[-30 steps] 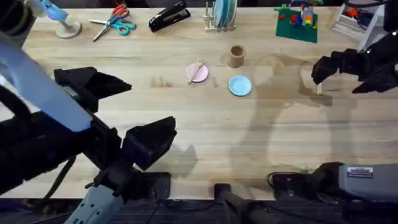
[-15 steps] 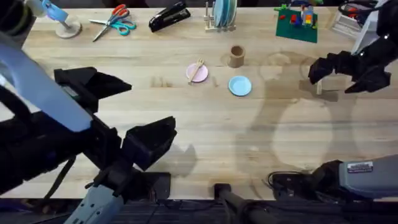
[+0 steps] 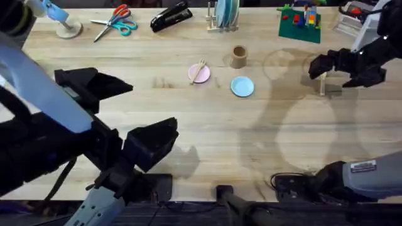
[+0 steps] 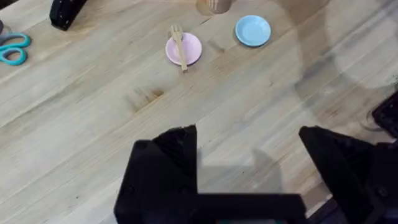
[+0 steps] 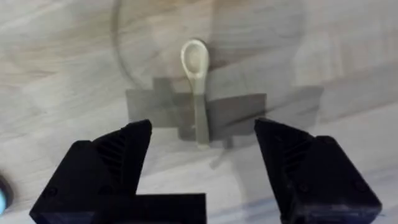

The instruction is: Pick up a utensil and set it on the pink plate, then put the other utensil in the container.

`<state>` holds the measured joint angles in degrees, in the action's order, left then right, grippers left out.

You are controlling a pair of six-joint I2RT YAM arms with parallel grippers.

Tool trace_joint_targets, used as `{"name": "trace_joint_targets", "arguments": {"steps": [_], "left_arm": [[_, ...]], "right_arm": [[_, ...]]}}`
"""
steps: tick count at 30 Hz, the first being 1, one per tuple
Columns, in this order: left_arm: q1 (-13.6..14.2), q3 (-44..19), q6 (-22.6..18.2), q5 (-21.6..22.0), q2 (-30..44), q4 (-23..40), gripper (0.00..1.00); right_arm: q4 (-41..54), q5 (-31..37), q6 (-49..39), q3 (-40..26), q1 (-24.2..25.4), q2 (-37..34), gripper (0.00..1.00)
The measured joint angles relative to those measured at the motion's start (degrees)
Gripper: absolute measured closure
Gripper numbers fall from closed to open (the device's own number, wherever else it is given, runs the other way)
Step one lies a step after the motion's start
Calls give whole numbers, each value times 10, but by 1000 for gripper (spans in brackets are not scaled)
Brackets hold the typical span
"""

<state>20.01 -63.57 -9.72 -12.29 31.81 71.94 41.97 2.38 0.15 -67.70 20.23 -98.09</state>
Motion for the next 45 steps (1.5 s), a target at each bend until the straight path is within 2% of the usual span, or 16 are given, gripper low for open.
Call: {"name": "trace_joint_targets", "arguments": {"steps": [8, 15, 22, 39, 41, 45], "left_arm": [[0, 0, 0, 0, 0, 0, 5], [0, 0, 0, 0, 0, 0, 6], [0, 0, 0, 0, 0, 0, 6], [0, 0, 0, 0, 0, 0, 6], [0, 0, 0, 0, 0, 0, 6], [0, 0, 0, 0, 0, 0, 6]], "right_arm": [[-47, -14, -13, 0, 0, -7, 7], [-46, -18, -15, 0, 0, -11, 7], [-47, -17, -17, 0, 0, -47, 7], [-44, -14, -17, -8, 0, -57, 12], [-44, -12, -17, -8, 0, -57, 80], [-51, -12, -19, -9, 2, -58, 508]]}}
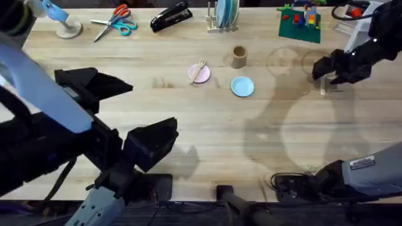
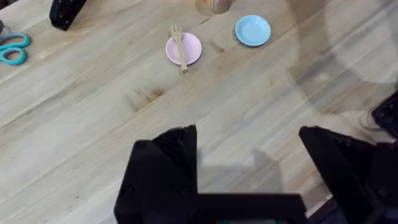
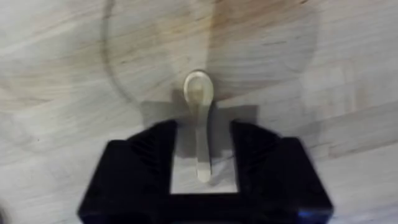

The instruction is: Pick up a utensil and set it on the pink plate, then put the other utensil in the container.

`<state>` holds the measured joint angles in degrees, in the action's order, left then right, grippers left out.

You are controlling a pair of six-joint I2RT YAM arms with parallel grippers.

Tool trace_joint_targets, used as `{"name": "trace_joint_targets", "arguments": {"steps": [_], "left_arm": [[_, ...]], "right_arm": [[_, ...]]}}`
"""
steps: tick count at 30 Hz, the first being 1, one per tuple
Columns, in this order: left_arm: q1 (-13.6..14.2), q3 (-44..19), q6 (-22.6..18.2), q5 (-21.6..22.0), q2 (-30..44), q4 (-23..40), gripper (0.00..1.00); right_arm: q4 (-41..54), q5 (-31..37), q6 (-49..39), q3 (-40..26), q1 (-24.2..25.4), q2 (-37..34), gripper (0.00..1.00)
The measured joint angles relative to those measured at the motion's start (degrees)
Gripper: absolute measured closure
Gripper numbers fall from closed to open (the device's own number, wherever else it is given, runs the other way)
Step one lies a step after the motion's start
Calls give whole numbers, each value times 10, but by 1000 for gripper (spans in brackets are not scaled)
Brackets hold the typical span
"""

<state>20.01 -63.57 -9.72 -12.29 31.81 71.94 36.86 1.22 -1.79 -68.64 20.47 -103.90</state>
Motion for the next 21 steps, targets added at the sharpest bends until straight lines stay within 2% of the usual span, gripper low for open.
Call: {"name": "trace_joint_targets", "arguments": {"steps": [10, 21], "left_arm": [[0, 0, 0, 0, 0, 0, 6], [0, 0, 0, 0, 0, 0, 6]], "right_arm": [[-2, -2, -1, -3, 0, -1, 956], [9, -2, -2, -10, 0, -4, 973]]}}
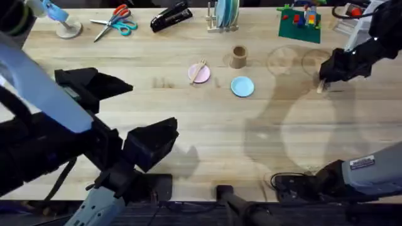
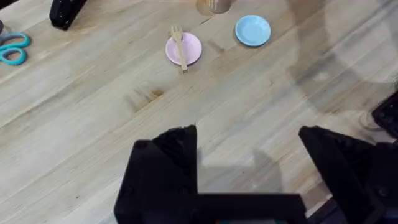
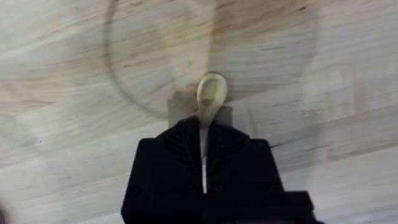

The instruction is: Pick up a utensil and set it on the pink plate, then put the other utensil in the container.

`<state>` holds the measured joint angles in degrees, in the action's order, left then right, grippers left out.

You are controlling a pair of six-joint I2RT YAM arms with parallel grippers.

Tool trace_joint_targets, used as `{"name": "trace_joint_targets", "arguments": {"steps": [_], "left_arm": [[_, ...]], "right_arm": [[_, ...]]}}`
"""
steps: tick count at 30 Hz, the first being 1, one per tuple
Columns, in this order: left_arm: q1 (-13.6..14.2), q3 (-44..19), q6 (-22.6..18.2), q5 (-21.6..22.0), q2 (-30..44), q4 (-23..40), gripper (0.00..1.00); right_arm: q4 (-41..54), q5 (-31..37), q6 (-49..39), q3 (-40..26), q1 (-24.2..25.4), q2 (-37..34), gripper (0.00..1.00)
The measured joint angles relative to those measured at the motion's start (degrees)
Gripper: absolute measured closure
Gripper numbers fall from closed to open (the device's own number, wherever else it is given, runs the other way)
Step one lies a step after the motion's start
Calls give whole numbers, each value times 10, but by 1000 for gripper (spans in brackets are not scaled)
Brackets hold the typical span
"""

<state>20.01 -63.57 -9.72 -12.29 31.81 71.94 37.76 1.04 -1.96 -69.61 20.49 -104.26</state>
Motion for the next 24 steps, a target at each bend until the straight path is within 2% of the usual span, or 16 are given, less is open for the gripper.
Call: {"name": "trace_joint_targets", "arguments": {"steps": [7, 13, 24], "left_arm": [[0, 0, 0, 0, 0, 0, 6], [0, 0, 0, 0, 0, 0, 6], [0, 0, 0, 0, 0, 0, 6]], "right_arm": [[108, -7, 0, -29, -1, -3, 972], [142, -7, 0, -87, -1, 5, 972], [154, -10, -12, -99, -1, 144, 972]]}}
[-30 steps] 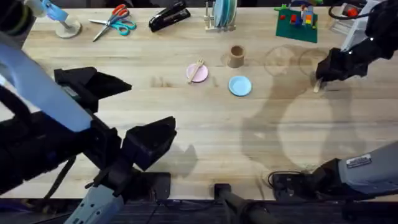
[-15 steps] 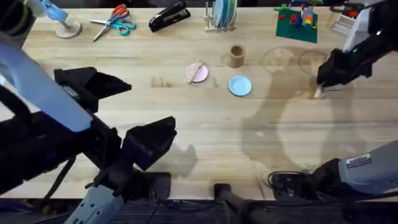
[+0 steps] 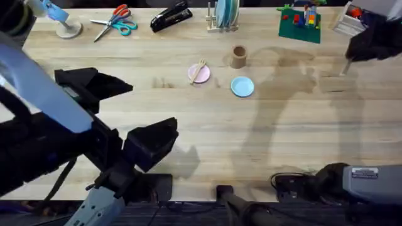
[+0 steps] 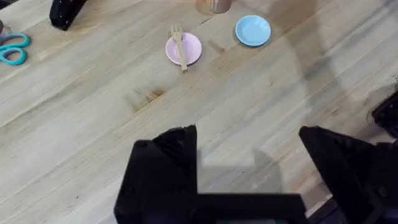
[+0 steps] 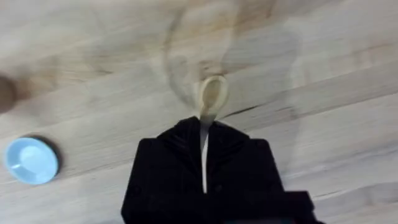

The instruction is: Pick up a utensil and set it on the pink plate, then put the other utensil in the container.

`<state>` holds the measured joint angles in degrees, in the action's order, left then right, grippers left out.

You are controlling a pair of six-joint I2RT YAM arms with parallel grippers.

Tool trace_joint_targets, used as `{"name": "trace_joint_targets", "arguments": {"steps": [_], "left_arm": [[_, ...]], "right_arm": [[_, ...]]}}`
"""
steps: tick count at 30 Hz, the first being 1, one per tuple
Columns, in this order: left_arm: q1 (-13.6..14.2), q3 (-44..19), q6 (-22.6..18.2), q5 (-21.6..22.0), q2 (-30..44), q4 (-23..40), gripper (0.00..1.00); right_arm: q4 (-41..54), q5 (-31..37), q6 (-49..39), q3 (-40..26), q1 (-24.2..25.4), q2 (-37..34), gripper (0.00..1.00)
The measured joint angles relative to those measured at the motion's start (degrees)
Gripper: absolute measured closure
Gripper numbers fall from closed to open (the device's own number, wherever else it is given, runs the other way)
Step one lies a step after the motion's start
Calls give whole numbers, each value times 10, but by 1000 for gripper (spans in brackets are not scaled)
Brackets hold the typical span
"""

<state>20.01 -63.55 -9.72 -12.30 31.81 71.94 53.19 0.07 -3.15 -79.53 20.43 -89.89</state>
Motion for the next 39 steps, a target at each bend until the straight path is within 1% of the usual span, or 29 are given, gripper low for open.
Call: {"name": "trace_joint_targets", "arguments": {"steps": [2, 7, 11, 14, 18, 21, 30, 34, 39], "left_arm": [[0, 0, 0, 0, 0, 0, 6], [0, 0, 0, 0, 0, 0, 6], [0, 0, 0, 0, 0, 0, 6], [0, 0, 0, 0, 0, 0, 6], [0, 0, 0, 0, 0, 0, 6], [0, 0, 0, 0, 0, 0, 6], [0, 0, 0, 0, 0, 0, 6], [0, 0, 0, 0, 0, 0, 6], [0, 0, 0, 0, 0, 0, 6]], "right_arm": [[-1, -13, -14, 0, 0, 32, 972], [-19, -68, -65, -1, 0, 102, 972], [-34, -111, -117, -3, 0, 137, 973], [-35, -149, -157, -3, 0, 149, 973], [-35, -212, -207, -3, 0, 150, 973], [-41, -273, -242, -3, 5, 150, 973], [-73, -486, -340, -3, 59, 146, 973], [-78, -575, -379, -3, 75, 125, 972], [-83, -674, -447, -3, 80, 80, 972]]}}
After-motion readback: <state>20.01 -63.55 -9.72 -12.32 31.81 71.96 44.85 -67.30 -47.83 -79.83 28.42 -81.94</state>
